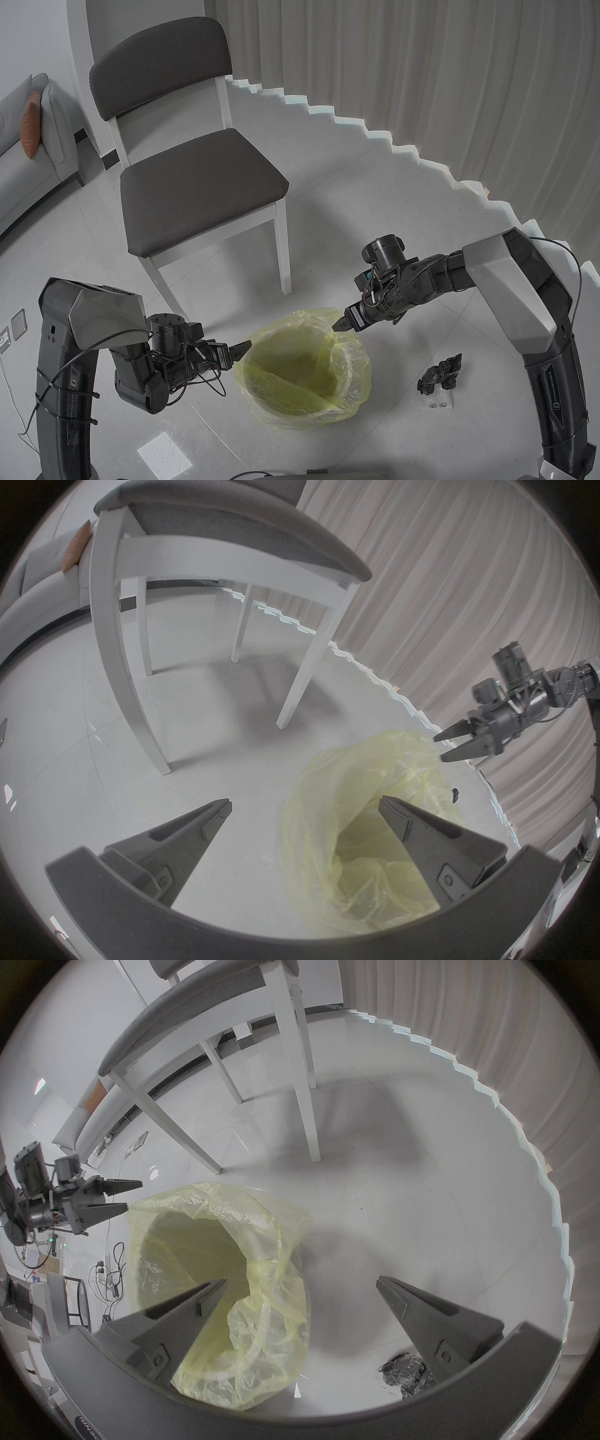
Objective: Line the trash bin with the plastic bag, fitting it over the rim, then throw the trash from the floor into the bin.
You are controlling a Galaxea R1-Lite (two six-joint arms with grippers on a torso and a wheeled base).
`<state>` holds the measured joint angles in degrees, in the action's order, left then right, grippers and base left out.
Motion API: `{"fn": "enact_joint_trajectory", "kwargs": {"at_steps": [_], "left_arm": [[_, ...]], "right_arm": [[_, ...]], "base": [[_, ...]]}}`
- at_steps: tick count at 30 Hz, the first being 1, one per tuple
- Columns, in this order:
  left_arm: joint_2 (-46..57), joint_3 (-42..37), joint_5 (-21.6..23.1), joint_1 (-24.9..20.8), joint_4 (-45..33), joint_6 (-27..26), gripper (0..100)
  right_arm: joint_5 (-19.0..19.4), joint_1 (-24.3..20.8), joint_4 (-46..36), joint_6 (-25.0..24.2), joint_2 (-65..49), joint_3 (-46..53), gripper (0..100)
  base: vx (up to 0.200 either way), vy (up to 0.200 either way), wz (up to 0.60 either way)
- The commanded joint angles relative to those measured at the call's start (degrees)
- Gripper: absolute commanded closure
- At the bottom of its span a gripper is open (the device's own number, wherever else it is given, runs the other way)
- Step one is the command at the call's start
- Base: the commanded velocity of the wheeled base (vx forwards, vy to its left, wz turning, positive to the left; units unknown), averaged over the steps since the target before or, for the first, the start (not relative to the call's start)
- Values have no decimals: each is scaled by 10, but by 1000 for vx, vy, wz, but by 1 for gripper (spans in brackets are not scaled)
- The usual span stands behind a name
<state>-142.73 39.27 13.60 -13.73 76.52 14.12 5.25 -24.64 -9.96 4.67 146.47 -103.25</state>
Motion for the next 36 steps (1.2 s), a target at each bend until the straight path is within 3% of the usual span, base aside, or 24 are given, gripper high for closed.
{"fn": "enact_joint_trajectory", "kwargs": {"at_steps": [1, 16, 22, 23, 28, 36], "left_arm": [[-23, 53, -2, 11, -34, -1, 0], [-52, 156, -11, 29, -141, -5, 0], [-4, 127, -18, 24, -121, 4, 0], [29, 87, -12, 13, -104, 3, 0], [45, 36, -13, -40, -87, -2, 0], [-12, 78, -20, -57, -113, -30, 0]], "right_arm": [[0, 13, 0, 4, -54, 46, 0], [1, 19, 15, 7, -96, 121, 0], [1, 25, 19, 7, -114, 140, 0], [1, 28, 23, 6, -123, 151, 0], [0, 30, 39, 5, -139, 176, 0], [0, 33, 62, 4, -157, 218, 0]], "base": [[0, 0, 0], [0, 0, 0], [0, 0, 0], [0, 0, 0], [0, 0, 0], [0, 0, 0]]}}
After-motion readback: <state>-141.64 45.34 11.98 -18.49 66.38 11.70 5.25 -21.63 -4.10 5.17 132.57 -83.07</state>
